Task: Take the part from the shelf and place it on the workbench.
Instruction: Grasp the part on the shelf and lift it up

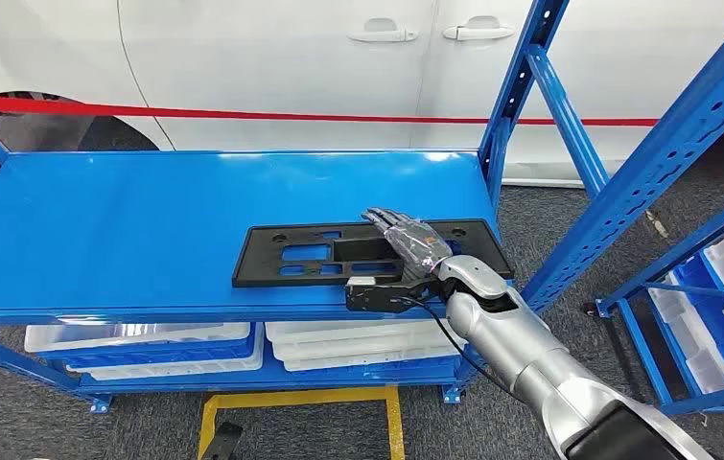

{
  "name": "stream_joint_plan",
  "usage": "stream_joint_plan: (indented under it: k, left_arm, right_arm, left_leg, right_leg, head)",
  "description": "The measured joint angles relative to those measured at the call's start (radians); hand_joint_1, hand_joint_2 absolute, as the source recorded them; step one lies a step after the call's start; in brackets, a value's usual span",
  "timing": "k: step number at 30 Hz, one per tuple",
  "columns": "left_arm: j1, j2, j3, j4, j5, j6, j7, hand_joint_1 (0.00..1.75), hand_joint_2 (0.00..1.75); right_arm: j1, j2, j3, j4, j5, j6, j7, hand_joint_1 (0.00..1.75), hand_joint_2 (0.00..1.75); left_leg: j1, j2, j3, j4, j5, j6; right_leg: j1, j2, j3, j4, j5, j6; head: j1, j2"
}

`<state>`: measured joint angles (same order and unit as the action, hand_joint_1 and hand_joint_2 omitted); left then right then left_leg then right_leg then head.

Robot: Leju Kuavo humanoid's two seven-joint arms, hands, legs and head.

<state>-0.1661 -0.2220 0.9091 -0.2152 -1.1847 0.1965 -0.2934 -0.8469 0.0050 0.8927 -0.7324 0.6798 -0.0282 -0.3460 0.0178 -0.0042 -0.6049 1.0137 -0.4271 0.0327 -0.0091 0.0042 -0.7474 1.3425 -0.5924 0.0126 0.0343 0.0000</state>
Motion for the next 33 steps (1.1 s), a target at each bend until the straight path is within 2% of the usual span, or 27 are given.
stream_joint_plan:
  k: [2,4,5,6,7,9,11,12,14,15,16,17,18,19,21,22,23,25,27,30,31,32,33]
  left_arm:
    - [0.0,0.0,0.0,0.0,0.0,0.0,0.0,0.0,0.0]
    - [-0.001,0.0,0.0,0.0,0.0,0.0,0.0,0.0,0.0]
    - [-0.001,0.0,0.0,0.0,0.0,0.0,0.0,0.0,0.0]
    - [-0.002,-0.001,-0.001,0.0,0.0,0.0,0.0,0.0,0.0]
    - [-0.002,-0.001,-0.001,0.0,0.0,0.0,0.0,0.0,0.0]
    - [-0.002,-0.001,-0.001,0.0,0.0,0.0,0.0,0.0,0.0]
    - [-0.002,-0.001,-0.001,0.0,0.0,0.0,0.0,0.0,0.0]
    - [-0.002,-0.001,-0.001,0.0,0.0,0.0,0.0,0.0,0.0]
    - [-0.002,-0.001,-0.001,0.0,0.001,0.0,-0.001,0.0,0.0]
    - [-0.001,-0.001,-0.001,0.0,0.002,0.0,-0.001,0.0,0.0]
    - [0.0,-0.001,-0.001,0.0,0.002,0.0,-0.001,0.0,0.0]
    - [0.001,-0.001,-0.001,0.0,0.002,0.0,-0.001,0.0,0.0]
    - [0.001,-0.001,-0.001,0.0,0.002,0.0,-0.001,0.0,0.0]
    - [0.001,-0.001,-0.001,0.0,0.002,0.0,-0.001,0.0,0.0]
    - [-0.002,0.0,-0.001,0.0,0.003,0.0,-0.001,0.0,0.0]
    - [-0.002,0.0,-0.001,0.0,0.003,0.0,-0.001,0.0,0.0]
    - [-0.003,0.0,-0.001,0.0,0.004,0.0,-0.001,0.0,0.0]
    - [-0.002,0.0,-0.001,0.0,0.005,0.0,-0.002,0.0,0.0]
    - [-0.002,0.0,-0.001,0.0,0.006,0.0,-0.002,0.0,0.0]
    - [-0.004,-0.001,-0.001,0.0,0.006,0.0,-0.003,0.0,0.0]
    - [-0.003,-0.001,-0.002,0.0,0.006,0.0,-0.003,0.0,0.0]
    - [-0.002,-0.001,-0.002,0.0,0.006,0.0,-0.003,0.0,0.0]
    - [-0.002,-0.001,-0.002,0.0,0.007,0.0,-0.003,0.0,0.0]
  right_arm:
    - [0.0,-0.002,0.0,0.002,0.002,0.0,0.0,0.0,1.75]
    - [-0.001,-0.004,0.0,0.006,0.004,0.0,0.0,0.0,1.75]
    - [-0.002,-0.004,-0.001,0.007,0.004,0.0,0.0,0.0,1.75]
    - [-0.003,-0.004,-0.001,0.008,0.004,-0.001,0.0,0.0,1.75]
    - [-0.003,-0.005,-0.002,0.009,0.005,-0.001,0.0,0.0,1.75]
    - [-0.003,-0.006,-0.004,0.012,0.006,-0.001,0.0,0.0,1.75]
    - [-0.004,-0.008,-0.006,0.014,0.006,-0.001,0.0,0.0,1.75]
    - [-0.005,-0.008,-0.006,0.015,0.006,-0.001,0.0,0.0,1.75]
    - [-0.004,-0.008,-0.006,0.02,0.008,-0.001,0.0,0.0,1.75]
    - [-0.003,-0.008,-0.006,0.024,0.009,-0.001,0.0,0.0,1.75]
    - [-0.002,-0.008,-0.006,0.03,0.01,-0.002,0.001,0.0,1.75]
    - [-0.001,-0.008,-0.006,0.035,0.012,-0.003,0.001,0.0,1.75]
    - [-0.001,-0.008,-0.006,0.04,0.013,-0.005,0.001,0.0,1.75]
    - [-0.002,-0.007,-0.007,0.043,0.015,-0.009,0.0,0.01,1.75]
    - [-0.004,-0.006,-0.008,0.05,0.021,-0.018,0.001,0.37,1.75]
    - [-0.005,-0.006,-0.008,0.053,0.025,-0.023,0.001,0.78,1.75]
    - [-0.006,-0.005,-0.009,0.056,0.028,-0.028,0.002,1.19,1.75]
    - [-0.006,-0.005,-0.01,0.061,0.033,-0.037,0.003,1.68,1.75]
    - [-0.007,-0.005,-0.014,0.065,0.037,-0.046,0.004,1.7,1.75]
    - [-0.002,-0.005,-0.017,0.071,0.044,-0.055,0.007,1.71,1.75]
    - [0.001,-0.005,-0.017,0.073,0.045,-0.056,0.008,1.71,1.75]
    - [0.003,-0.005,-0.017,0.075,0.046,-0.059,0.009,1.71,1.75]
    - [0.004,-0.005,-0.018,0.076,0.047,-0.061,0.01,1.71,1.75]
  left_leg:
    - [0.0,-0.001,0.0,0.002,-0.001,-0.001]
    - [0.0,-0.001,0.001,0.005,-0.004,-0.005]
    - [-0.001,-0.002,0.001,0.007,-0.006,-0.009]
    - [-0.002,-0.002,0.001,0.008,-0.007,-0.013]
    - [-0.003,-0.002,0.0,0.008,-0.007,-0.018]
    - [-0.004,-0.002,0.0,0.005,-0.005,-0.029]
    - [-0.002,-0.001,-0.007,0.024,-0.023,-0.039]
    - [-0.001,-0.001,-0.022,0.058,-0.045,-0.043]
    - [0.0,-0.001,-0.08,0.187,-0.111,-0.048]
    - [0.0,-0.001,-0.109,0.251,-0.135,-0.049]
    - [0.0,-0.001,-0.128,0.29,-0.142,-0.05]
    - [0.0,-0.001,-0.126,0.287,-0.128,-0.048]
    - [0.0,-0.001,-0.105,0.241,-0.096,-0.045]
    - [-0.001,-0.001,-0.069,0.165,-0.059,-0.04]
    - [-0.005,-0.001,-0.008,0.039,-0.017,-0.03]
    - [-0.008,-0.001,0.005,0.011,-0.013,-0.026]
    - [-0.01,-0.002,0.007,0.007,-0.014,-0.024]
    - [-0.007,-0.002,0.009,-0.002,-0.008,-0.016]
    - [-0.001,0.0,0.014,-0.013,-0.001,-0.005]
    - [0.001,0.002,0.014,-0.016,0.002,0.0]
    - [0.001,0.002,0.014,-0.015,0.001,0.0]
    - [0.002,0.002,0.014,-0.014,0.001,-0.001]
    - [0.003,0.001,0.015,-0.011,-0.001,-0.003]
  right_leg:
    - [-0.002,0.0,0.017,-0.041,0.032,-0.001]
    - [-0.004,-0.001,0.077,-0.172,0.1,-0.006]
    - [-0.002,-0.001,0.107,-0.235,0.124,-0.009]
    - [0.001,-0.001,0.128,-0.282,0.138,-0.013]
    - [0.003,-0.001,0.136,-0.301,0.14,-0.016]
    - [0.006,0.001,0.135,-0.303,0.143,-0.027]
    - [0.002,0.0,0.138,-0.31,0.148,-0.041]
    - [-0.001,-0.001,0.139,-0.313,0.151,-0.048]
    - [0.001,-0.002,0.138,-0.314,0.152,-0.056]
    - [0.003,-0.003,0.138,-0.314,0.152,-0.057]
    - [0.005,-0.003,0.138,-0.313,0.152,-0.058]
    - [0.007,-0.002,0.138,-0.312,0.151,-0.058]
    - [0.008,-0.002,0.139,-0.312,0.151,-0.058]
    - [0.009,-0.001,0.139,-0.31,0.15,-0.057]
    - [0.012,-0.001,0.137,-0.308,0.149,-0.052]
    - [0.013,0.0,0.136,-0.307,0.149,-0.048]
    - [0.013,0.0,0.134,-0.308,0.15,-0.044]
    - [0.013,0.0,0.134,-0.308,0.149,-0.034]
    - [0.012,0.0,0.118,-0.268,0.12,-0.021]
    - [0.003,-0.001,0.032,-0.084,0.031,-0.006]
    - [-0.001,-0.001,0.009,-0.038,0.02,-0.003]
    - [-0.004,-0.001,0.004,-0.03,0.03,0.0]
    - [-0.007,-0.002,0.019,-0.064,0.058,0.001]
  head:
    - [0.0,0.0]
    - [0.0,0.0]
    - [0.0,0.0]
    - [0.0,0.0]
    - [0.0,0.0]
    - [-0.001,0.0]
    - [-0.001,0.0]
    - [-0.001,0.0]
    - [-0.002,0.0]
    - [-0.002,0.0]
    - [-0.002,0.0]
    - [-0.002,0.0]
    - [-0.002,0.0]
    - [-0.002,0.0]
    - [-0.002,0.0]
    - [-0.002,0.0]
    - [-0.002,0.0]
    - [-0.001,0.0]
    - [-0.001,0.0]
    - [0.0,0.0]
    - [0.0,0.0]
    - [0.0,0.0]
    - [0.0,0.0]
